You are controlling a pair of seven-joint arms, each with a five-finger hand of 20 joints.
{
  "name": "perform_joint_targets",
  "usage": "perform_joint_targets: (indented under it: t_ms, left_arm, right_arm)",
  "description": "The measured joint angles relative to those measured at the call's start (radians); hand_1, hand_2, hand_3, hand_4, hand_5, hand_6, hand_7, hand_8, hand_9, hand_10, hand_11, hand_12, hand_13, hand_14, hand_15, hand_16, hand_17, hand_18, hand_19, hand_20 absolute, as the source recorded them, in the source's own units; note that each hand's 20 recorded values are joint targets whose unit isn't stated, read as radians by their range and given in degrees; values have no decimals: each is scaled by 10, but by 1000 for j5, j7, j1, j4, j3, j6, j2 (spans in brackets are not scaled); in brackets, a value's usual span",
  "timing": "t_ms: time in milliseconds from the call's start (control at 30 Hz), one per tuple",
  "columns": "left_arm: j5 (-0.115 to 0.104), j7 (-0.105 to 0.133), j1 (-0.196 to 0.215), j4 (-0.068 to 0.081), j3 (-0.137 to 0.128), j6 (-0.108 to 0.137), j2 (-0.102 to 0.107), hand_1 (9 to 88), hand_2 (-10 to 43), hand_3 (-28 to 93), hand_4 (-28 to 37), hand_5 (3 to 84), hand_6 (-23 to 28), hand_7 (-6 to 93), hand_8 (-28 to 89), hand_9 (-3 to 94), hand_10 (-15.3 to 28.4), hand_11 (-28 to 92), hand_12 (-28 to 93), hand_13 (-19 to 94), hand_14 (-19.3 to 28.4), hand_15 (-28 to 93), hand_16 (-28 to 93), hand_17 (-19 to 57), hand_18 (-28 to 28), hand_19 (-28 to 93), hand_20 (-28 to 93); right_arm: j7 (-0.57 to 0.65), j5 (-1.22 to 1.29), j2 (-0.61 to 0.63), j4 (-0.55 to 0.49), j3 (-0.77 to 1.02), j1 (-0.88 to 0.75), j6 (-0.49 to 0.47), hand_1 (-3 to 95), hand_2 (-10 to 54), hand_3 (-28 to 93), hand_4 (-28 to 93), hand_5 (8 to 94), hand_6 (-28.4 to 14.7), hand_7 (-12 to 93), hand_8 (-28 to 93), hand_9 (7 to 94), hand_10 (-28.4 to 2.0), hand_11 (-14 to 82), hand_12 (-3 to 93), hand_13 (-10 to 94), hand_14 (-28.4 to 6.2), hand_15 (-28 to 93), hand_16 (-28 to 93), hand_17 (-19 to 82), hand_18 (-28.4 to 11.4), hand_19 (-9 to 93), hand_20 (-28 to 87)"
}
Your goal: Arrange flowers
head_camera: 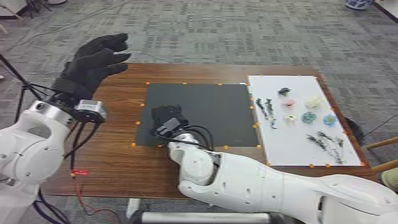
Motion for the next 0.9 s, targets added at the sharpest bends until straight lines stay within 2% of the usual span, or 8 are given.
perform_joint_targets:
  t_ms: [333,600,767,900]
  left_arm:
    - [0,-5,-41,20,36,-15,-12,281,-86,684,-282,232,21,306,-141,158,103,321,133,99,132,479,-75,-91,194,404,120]
    - [0,-6,-44,21,38,-18,-18,282,-86,682,-282,232,21,305,-140,158,103,320,134,99,133,479,-75,-91,194,404,120]
    - [0,-6,-41,21,33,-18,-19,280,-84,681,-281,233,21,305,-140,158,103,320,134,99,133,479,-74,-91,194,404,120]
    - [0,-6,-36,20,27,-18,-20,280,-84,681,-281,233,22,304,-140,158,103,321,134,99,133,478,-74,-91,194,403,120]
  right_arm:
    - [-3,-24,-38,36,41,-22,-41,376,-95,844,-281,778,24,566,246,815,-91,639,553,750,-104,819,440,335,-172,744,333]
    - [-43,-28,-49,36,104,-53,-136,311,-95,854,-280,776,23,556,232,808,-92,637,557,745,-107,817,445,325,-176,742,344]
    - [-50,-33,-50,34,108,-53,-169,308,-95,855,-282,771,23,559,231,803,-93,636,560,738,-107,818,446,319,-177,739,350]
    - [-51,-43,-52,33,104,-51,-194,319,-95,846,-281,724,17,588,247,761,-102,651,577,707,-119,827,463,295,-182,731,360]
